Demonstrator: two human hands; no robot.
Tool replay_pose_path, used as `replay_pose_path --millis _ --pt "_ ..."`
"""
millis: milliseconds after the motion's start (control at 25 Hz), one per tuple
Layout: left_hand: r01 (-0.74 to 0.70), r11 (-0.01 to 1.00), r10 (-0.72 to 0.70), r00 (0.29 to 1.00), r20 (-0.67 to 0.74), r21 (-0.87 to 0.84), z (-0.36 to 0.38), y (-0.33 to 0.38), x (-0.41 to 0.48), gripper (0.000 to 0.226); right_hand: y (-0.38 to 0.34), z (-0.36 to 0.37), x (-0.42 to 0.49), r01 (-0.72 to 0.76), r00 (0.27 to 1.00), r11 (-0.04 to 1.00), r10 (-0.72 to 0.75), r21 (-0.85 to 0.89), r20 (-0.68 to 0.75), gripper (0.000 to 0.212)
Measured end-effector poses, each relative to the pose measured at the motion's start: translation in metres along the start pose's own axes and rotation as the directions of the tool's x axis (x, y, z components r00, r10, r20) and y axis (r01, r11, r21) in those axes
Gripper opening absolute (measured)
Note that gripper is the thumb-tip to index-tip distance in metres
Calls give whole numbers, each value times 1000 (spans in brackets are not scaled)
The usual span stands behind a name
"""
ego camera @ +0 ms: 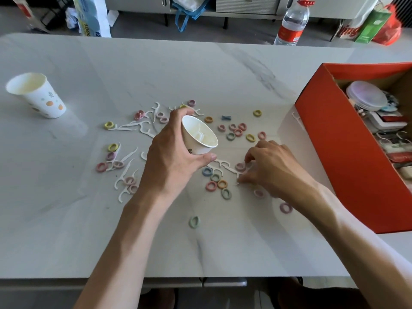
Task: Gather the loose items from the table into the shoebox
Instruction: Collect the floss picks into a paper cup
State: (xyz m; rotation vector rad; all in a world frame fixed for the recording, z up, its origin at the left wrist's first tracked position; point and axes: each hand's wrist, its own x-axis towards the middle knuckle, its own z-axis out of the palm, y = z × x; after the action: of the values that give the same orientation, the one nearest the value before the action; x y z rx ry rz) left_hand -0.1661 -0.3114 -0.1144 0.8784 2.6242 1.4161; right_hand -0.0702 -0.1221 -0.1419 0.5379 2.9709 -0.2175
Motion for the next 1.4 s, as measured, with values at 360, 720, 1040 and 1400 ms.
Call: replay_pose_path --millis 360,720,1040,1400 --pt "1 1000 -1 1000 6 16 -1 -1 0 79 -3 0 6 -8 995 989 -7 151 100 28" --pt "72 997 -72 994 -83 -1 -10 -12 3 79 4 -14 15 -57 998 935 51 350 28 28" --pt "93 996 -94 991 -96 -15 -18 -18 3 76 -30 5 35 -86 996 934 81 348 27 28" --pt "115 993 -116 989 -94 -20 -24 -21 1 75 -74 9 38 -43 995 998 46 35 -89 16"
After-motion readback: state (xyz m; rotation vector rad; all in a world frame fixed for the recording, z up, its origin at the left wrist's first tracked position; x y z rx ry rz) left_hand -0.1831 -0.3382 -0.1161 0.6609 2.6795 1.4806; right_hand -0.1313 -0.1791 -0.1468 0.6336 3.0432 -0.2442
